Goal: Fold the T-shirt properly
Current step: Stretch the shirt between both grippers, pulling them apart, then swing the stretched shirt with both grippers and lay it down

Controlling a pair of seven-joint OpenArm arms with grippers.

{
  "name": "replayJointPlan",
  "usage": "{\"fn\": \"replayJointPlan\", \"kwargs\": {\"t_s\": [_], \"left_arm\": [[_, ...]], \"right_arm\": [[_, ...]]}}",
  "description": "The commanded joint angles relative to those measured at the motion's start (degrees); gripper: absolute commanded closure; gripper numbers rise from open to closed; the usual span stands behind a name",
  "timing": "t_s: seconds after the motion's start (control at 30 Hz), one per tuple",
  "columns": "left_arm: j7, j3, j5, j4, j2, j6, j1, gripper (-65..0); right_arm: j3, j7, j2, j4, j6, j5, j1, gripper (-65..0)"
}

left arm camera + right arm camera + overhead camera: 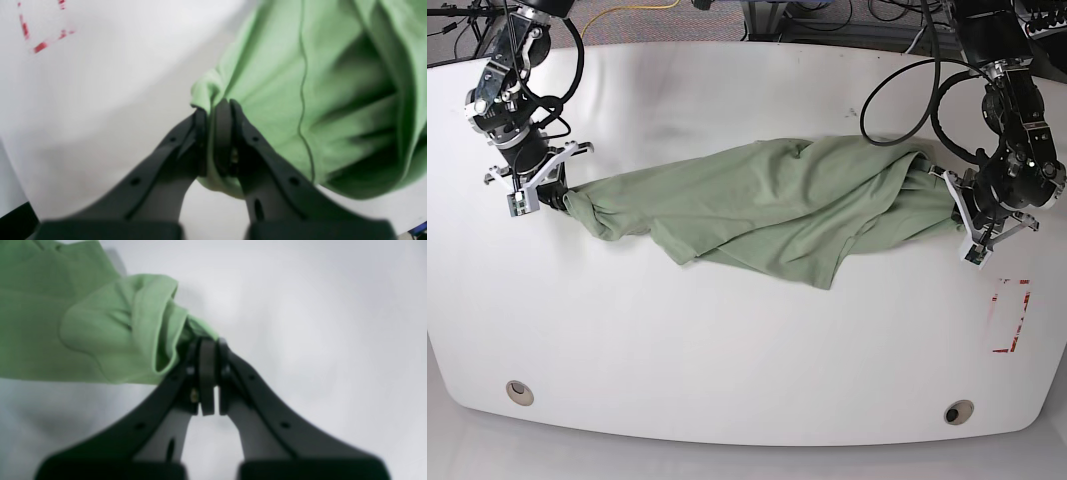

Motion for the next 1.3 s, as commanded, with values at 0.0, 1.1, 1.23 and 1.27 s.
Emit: {"fn": "replayJointPlan", "kwargs": {"t_s": [0.0, 1.1, 1.23, 1.27], "left_arm": [[-1.24, -0.44, 0.35, 0.9, -1.62, 0.24, -0.61, -0.6], [-2.74, -0.35, 0.35, 1.17, -1.18, 0.33, -22.86, -0.6], [-2.74, -0.35, 0.35, 1.08, -1.18, 0.41, -28.39, -0.6], [-2.74, -0.35, 0.35, 1.08, -1.18, 0.41, -29.54, -0.6]], "right_arm": [[0.63, 1.27, 0.92, 0.88, -0.13, 0.23, -0.41, 0.0], [0.27, -9.72, 4.52, 3.51, -0.21, 0.15, 22.62, 0.0], [-1.48, -13.15, 6.46, 3.25, -0.39, 0.15, 29.04, 0.0], [-2.1, -13.68, 6.99, 3.25, -0.48, 0.15, 30.36, 0.0]]}}
